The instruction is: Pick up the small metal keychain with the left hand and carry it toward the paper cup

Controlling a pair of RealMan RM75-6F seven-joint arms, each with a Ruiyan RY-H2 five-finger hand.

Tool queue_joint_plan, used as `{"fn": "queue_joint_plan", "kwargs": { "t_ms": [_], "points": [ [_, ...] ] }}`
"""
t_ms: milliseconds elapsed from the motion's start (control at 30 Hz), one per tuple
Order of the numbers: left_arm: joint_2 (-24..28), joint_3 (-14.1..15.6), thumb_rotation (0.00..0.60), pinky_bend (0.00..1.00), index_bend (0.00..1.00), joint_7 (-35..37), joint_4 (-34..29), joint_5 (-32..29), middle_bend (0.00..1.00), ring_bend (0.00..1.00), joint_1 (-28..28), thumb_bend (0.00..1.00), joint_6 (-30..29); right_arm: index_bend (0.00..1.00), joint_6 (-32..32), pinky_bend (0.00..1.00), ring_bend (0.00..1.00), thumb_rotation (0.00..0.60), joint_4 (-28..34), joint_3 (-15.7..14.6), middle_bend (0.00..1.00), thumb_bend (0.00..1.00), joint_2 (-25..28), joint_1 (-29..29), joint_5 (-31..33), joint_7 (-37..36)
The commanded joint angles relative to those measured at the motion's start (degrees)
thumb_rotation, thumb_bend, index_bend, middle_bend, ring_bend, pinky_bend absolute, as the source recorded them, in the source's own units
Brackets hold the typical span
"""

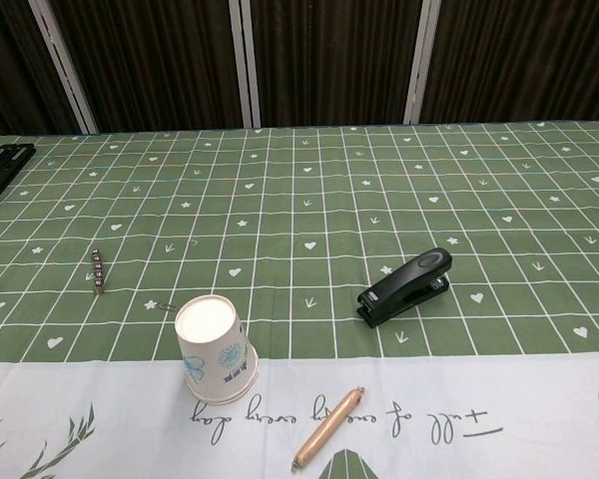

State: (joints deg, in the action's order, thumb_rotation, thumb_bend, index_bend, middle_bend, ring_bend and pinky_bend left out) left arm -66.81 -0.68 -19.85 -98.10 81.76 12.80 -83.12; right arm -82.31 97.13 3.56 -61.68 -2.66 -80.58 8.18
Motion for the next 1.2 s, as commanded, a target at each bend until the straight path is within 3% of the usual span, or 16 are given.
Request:
{"fn": "queue_joint_plan", "kwargs": {
  "t_ms": [33, 367, 467, 567, 900, 1200],
  "points": [
    [0.02, -0.06, 0.6, 0.0, 0.0, -0.31, 0.01, 0.13, 0.0, 0.0, 0.03, 0.06, 0.29, 0.12, -0.2, 0.02, 0.0, 0.6, 0.04, 0.02, 0.0, 0.05, 0.09, 0.08, -0.04, -0.16],
    [-0.47, -0.46, 0.6, 0.0, 0.0, -2.01, 0.52, 0.22, 0.0, 0.0, 0.88, 0.09, 2.16, 0.12, -0.67, 0.02, 0.0, 0.6, 0.21, -0.06, 0.0, 0.05, 0.34, 0.29, -0.33, -0.18],
    [-0.56, -1.25, 0.6, 0.0, 0.06, -3.58, 1.79, 0.74, 0.0, 0.0, 2.28, 0.15, 3.3, 0.12, -0.85, 0.02, 0.0, 0.6, 0.16, -0.05, 0.0, 0.05, 0.31, 0.34, -0.38, -0.03],
    [-0.43, -2.83, 0.6, 0.0, 0.19, -3.8, 4.55, 0.41, 0.0, 0.0, 5.17, 0.26, 6.84, 0.12, -0.49, 0.02, 0.0, 0.6, 0.17, 0.08, 0.0, 0.05, 0.22, 0.28, 0.23, -0.19],
    [-3.69, -3.92, 0.6, 0.0, 0.36, -5.65, 19.06, 2.17, 0.0, 0.0, 16.67, 0.29, 22.79, 0.12, -0.79, 0.02, 0.0, 0.6, 0.28, 0.16, 0.0, 0.05, 0.15, 0.29, 0.18, 0.15],
    [-13.1, -3.3, 0.6, 0.0, 0.38, -1.76, 34.05, 5.48, 0.0, 0.0, 23.55, 0.29, 28.76, 0.12, -0.98, 0.02, 0.0, 0.6, 0.24, 0.49, 0.0, 0.05, 0.32, 0.7, 1.47, -0.3]
  ]
}}
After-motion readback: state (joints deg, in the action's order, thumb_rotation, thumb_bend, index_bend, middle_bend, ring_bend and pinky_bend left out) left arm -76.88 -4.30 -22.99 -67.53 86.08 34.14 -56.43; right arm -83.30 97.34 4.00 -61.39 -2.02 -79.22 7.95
